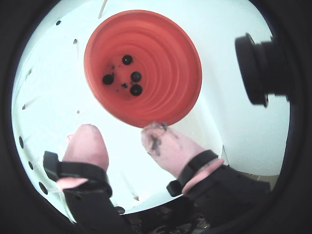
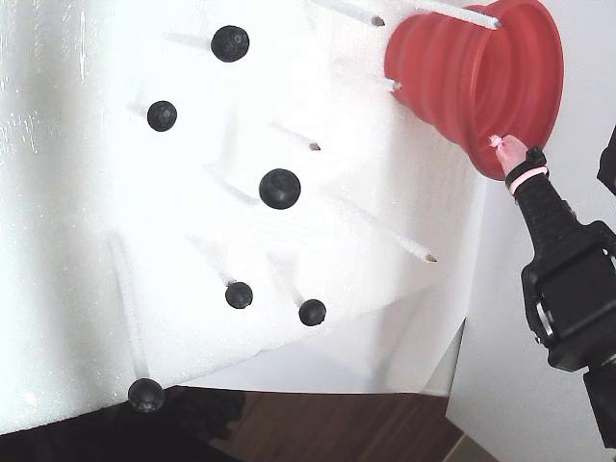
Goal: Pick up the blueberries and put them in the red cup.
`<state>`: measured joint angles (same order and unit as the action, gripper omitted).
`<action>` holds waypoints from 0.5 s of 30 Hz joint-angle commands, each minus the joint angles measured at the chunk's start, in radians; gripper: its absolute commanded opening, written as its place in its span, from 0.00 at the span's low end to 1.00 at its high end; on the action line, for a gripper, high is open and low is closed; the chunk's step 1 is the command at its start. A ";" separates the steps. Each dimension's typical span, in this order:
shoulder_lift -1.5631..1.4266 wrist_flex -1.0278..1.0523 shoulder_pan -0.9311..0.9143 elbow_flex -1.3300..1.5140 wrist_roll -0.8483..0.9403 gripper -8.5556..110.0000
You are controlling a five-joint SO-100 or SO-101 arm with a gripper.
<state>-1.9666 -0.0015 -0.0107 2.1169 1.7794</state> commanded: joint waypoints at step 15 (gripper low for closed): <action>-0.259 0.112 0.060 0.061 0.018 0.20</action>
<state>-2.0923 0.1028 0.0307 2.1997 1.7917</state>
